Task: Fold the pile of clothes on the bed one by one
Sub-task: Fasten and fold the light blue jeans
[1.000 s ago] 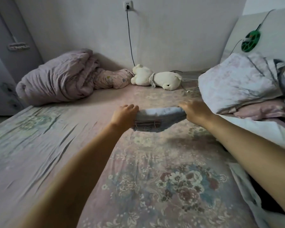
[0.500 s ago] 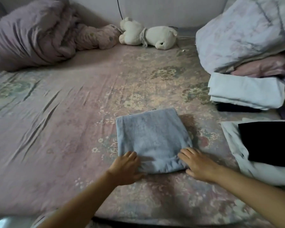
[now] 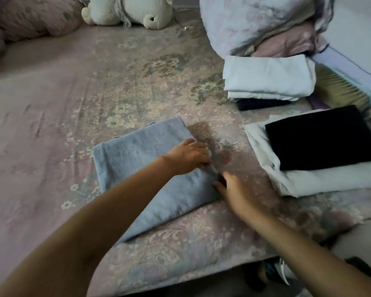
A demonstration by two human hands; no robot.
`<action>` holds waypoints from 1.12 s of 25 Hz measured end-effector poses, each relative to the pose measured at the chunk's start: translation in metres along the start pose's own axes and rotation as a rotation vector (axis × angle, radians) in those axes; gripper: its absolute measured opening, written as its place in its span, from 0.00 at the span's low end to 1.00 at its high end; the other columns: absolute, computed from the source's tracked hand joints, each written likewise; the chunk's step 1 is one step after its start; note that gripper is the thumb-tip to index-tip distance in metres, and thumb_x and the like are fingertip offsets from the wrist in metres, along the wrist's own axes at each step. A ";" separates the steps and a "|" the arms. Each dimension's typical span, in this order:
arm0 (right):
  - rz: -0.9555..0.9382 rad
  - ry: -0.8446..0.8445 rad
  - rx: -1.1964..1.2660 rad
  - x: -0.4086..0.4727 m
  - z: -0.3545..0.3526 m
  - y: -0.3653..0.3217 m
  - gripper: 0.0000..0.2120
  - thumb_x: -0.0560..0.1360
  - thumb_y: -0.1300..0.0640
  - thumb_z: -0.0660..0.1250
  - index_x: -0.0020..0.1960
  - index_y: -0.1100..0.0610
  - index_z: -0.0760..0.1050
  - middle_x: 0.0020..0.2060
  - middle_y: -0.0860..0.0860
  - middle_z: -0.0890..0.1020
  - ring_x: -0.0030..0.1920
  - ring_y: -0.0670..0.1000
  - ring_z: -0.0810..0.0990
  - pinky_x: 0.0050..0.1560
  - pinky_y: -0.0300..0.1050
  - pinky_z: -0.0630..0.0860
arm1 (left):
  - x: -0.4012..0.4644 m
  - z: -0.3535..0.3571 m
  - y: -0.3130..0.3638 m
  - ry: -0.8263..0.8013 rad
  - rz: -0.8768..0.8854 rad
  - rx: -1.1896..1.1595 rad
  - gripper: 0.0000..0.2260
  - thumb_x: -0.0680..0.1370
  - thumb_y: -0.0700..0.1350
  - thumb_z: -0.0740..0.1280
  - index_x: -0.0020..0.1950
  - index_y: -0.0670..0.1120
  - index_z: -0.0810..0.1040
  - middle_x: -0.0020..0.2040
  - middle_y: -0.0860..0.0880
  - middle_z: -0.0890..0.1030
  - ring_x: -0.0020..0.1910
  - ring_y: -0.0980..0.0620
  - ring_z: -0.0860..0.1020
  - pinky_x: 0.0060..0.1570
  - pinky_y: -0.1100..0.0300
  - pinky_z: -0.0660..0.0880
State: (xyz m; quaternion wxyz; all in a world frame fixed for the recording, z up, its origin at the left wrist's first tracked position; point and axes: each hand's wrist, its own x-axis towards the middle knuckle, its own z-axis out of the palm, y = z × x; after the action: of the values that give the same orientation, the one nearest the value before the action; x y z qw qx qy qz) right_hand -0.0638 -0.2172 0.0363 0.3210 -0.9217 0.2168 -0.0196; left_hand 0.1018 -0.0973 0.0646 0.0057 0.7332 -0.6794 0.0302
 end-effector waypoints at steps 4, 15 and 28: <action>0.024 0.063 0.312 -0.007 0.002 -0.014 0.19 0.67 0.39 0.63 0.36 0.55 0.74 0.35 0.54 0.79 0.38 0.52 0.76 0.41 0.50 0.71 | 0.017 -0.012 -0.003 0.035 0.091 -0.029 0.13 0.71 0.49 0.57 0.35 0.50 0.81 0.34 0.52 0.81 0.34 0.52 0.81 0.48 0.57 0.64; 0.126 0.026 0.451 0.003 -0.002 -0.034 0.17 0.76 0.63 0.63 0.33 0.47 0.64 0.30 0.43 0.71 0.34 0.43 0.69 0.36 0.42 0.64 | 0.028 -0.024 -0.005 -0.141 -0.017 -0.090 0.11 0.79 0.47 0.62 0.44 0.44 0.81 0.44 0.47 0.83 0.45 0.47 0.80 0.53 0.57 0.64; 0.021 0.110 -0.367 -0.001 0.024 -0.027 0.05 0.64 0.56 0.70 0.37 0.53 0.74 0.35 0.53 0.78 0.37 0.56 0.77 0.34 0.47 0.74 | -0.002 0.027 0.020 -0.500 -0.446 0.067 0.26 0.80 0.57 0.34 0.78 0.53 0.46 0.79 0.51 0.46 0.77 0.51 0.45 0.72 0.41 0.39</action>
State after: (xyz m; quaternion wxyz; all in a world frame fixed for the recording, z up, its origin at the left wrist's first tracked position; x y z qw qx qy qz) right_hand -0.0497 -0.1840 0.0332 0.1353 -0.9600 0.2437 -0.0268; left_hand 0.0827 -0.0984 0.0367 -0.1788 0.8484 -0.4811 -0.1300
